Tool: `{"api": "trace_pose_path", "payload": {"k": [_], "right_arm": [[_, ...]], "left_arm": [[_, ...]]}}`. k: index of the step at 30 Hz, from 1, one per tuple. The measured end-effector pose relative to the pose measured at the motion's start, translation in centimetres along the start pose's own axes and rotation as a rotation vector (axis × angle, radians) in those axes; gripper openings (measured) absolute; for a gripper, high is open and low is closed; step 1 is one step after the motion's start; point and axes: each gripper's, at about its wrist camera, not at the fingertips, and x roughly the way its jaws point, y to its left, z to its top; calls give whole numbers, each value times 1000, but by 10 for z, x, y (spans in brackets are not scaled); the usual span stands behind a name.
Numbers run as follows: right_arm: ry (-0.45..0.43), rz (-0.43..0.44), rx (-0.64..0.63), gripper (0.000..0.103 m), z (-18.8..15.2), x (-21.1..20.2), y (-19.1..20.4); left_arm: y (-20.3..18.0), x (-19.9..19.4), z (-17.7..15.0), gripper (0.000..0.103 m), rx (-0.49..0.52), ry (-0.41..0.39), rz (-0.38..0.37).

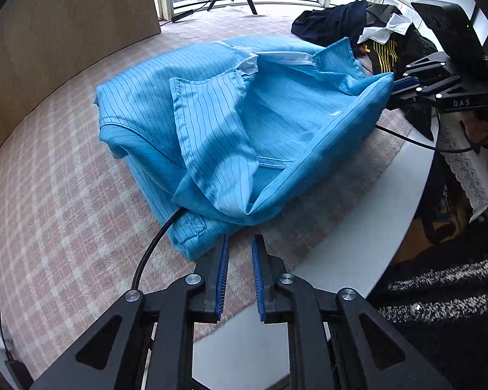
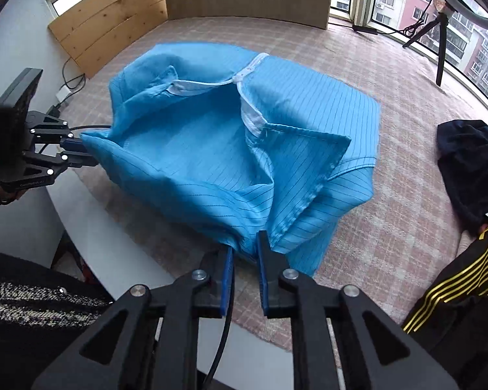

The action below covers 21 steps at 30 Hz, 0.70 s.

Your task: Fold clothes

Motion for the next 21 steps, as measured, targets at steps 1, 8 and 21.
{"api": "trace_pose_path", "payload": {"k": [1, 8, 21], "right_arm": [[-19, 22, -11, 24, -2, -16, 4], [-177, 88, 22, 36, 6, -88, 10], [117, 64, 75, 36, 30, 69, -8]], "left_arm": [[-1, -14, -2, 19, -3, -6, 0], [14, -77, 37, 36, -29, -175, 31], [-15, 78, 39, 36, 75, 29, -16]]}}
